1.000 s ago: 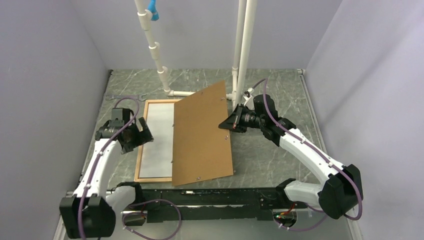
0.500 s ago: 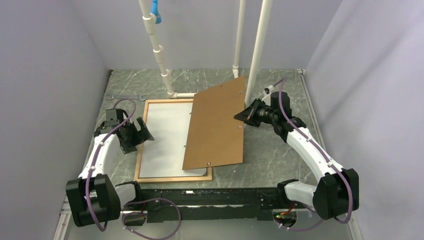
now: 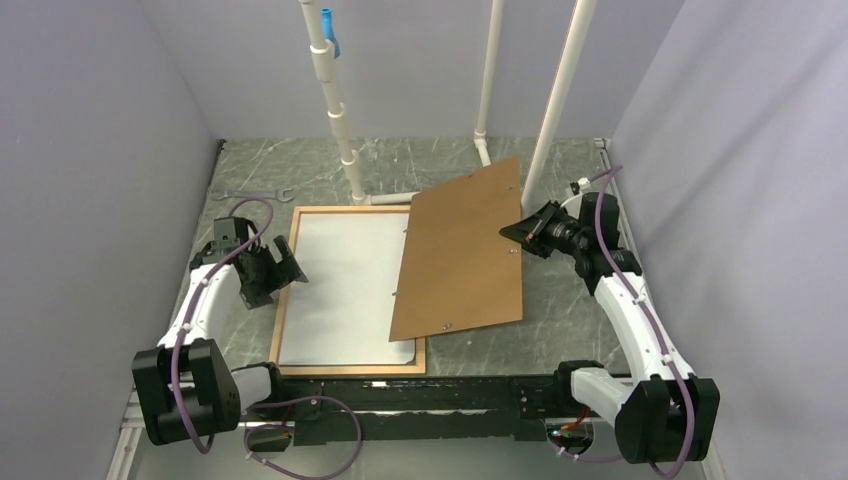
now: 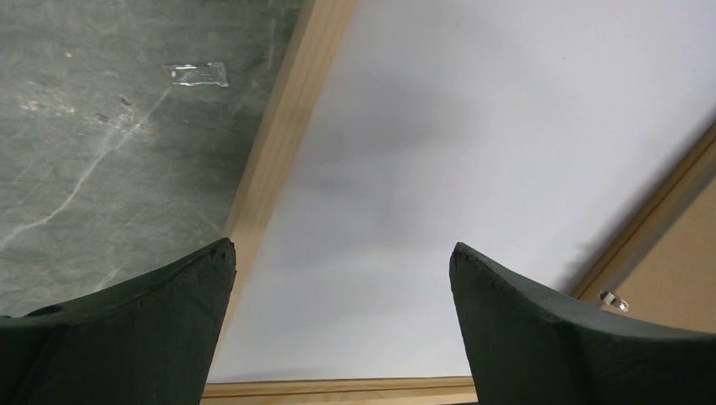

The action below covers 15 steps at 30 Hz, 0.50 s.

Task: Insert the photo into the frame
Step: Move the distractor to the center of the board.

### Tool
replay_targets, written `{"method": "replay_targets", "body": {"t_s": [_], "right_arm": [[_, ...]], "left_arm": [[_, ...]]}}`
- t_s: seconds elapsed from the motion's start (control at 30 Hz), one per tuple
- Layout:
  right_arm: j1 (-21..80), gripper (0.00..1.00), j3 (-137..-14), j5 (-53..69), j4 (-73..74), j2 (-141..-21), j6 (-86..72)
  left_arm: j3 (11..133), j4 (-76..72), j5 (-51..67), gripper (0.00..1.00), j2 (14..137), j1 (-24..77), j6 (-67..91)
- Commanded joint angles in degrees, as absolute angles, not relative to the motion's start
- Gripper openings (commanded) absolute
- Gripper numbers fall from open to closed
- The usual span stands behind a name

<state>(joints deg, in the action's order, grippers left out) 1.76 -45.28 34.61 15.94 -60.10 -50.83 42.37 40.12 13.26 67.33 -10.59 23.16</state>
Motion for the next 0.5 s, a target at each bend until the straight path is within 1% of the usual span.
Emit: {"method": "replay_targets", "body": {"t_s": [0.0, 0.23, 0.27, 0.3, 0.4, 0.47], "right_arm": [[0.25, 0.00, -46.87, 39.11, 12.58, -57.82, -52.83], [0.26, 0.00, -47.71, 47.39, 5.03, -56.82, -59.60], [0.26, 0.00, -47.80, 48.31, 4.08, -56.71, -60.46], [0.22, 0.00, -47.70, 49.19, 2.95, -56.62, -61.70], [0.26, 0.00, -46.36, 52.58, -3.17, -56.15, -66.77], [0.26, 0.00, -45.16, 54.01, -7.16, -55.66, -70.14]], "left_arm": [[43.94, 39.80, 9.65, 0.99, 67.87, -10.84, 23.26], [45.39, 39.96, 2.24, 1.00, 70.70, -9.96, 25.62], [45.43, 39.99, 0.98, 0.98, 70.81, -9.50, 25.92], [45.37, 39.90, 0.44, 0.96, 70.95, -9.27, 26.03], [45.34, 39.08, 1.98, 0.85, 72.74, -8.44, 25.64], [45.43, 38.73, 2.78, 0.83, 74.40, -7.59, 25.58]]}}
